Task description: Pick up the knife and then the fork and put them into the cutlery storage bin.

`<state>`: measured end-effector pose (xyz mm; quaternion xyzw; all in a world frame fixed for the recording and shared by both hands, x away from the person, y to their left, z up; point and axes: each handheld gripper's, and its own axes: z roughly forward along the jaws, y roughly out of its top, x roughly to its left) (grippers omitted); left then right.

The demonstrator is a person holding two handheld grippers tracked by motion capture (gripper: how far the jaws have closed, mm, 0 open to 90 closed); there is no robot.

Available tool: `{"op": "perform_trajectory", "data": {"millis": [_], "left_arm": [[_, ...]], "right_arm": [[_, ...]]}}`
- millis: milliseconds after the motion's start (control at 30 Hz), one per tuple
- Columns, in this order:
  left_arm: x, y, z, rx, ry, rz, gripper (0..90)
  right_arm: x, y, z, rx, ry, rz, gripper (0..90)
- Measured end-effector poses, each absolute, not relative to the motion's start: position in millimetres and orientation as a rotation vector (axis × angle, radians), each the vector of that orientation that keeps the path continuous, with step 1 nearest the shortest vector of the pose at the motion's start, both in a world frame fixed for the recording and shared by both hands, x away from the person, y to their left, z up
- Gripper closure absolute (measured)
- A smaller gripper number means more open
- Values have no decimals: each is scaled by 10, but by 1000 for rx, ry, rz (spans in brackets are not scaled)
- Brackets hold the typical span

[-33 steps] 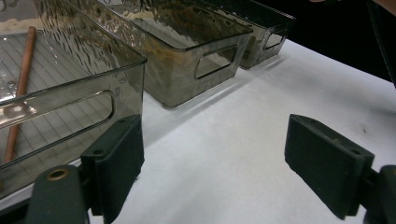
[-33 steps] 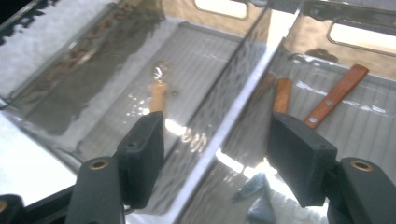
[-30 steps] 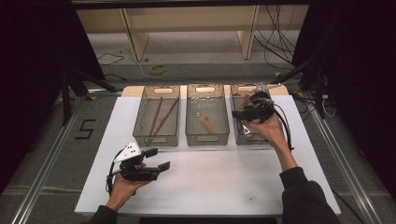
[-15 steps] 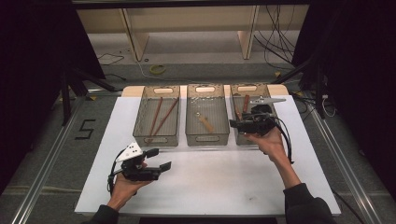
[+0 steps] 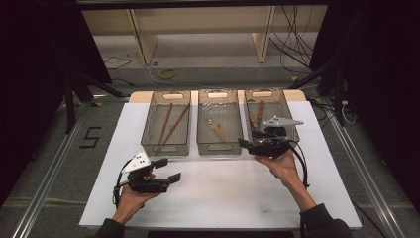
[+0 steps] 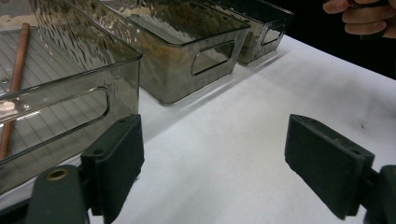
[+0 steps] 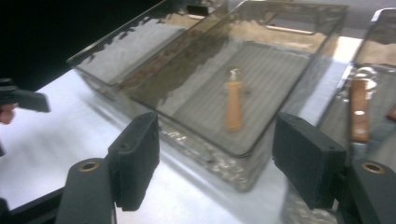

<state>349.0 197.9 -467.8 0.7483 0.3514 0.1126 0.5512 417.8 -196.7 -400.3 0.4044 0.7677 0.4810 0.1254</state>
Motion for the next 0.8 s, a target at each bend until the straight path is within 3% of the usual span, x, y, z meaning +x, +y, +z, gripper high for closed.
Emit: {"op": "perform_trajectory", "data": {"millis": [800], "left_arm": [[3490,1951,-4691,1795,817,227,190]], "right_arm": [[3690,-1986,-4237,1048,2232,1492,285]]}}
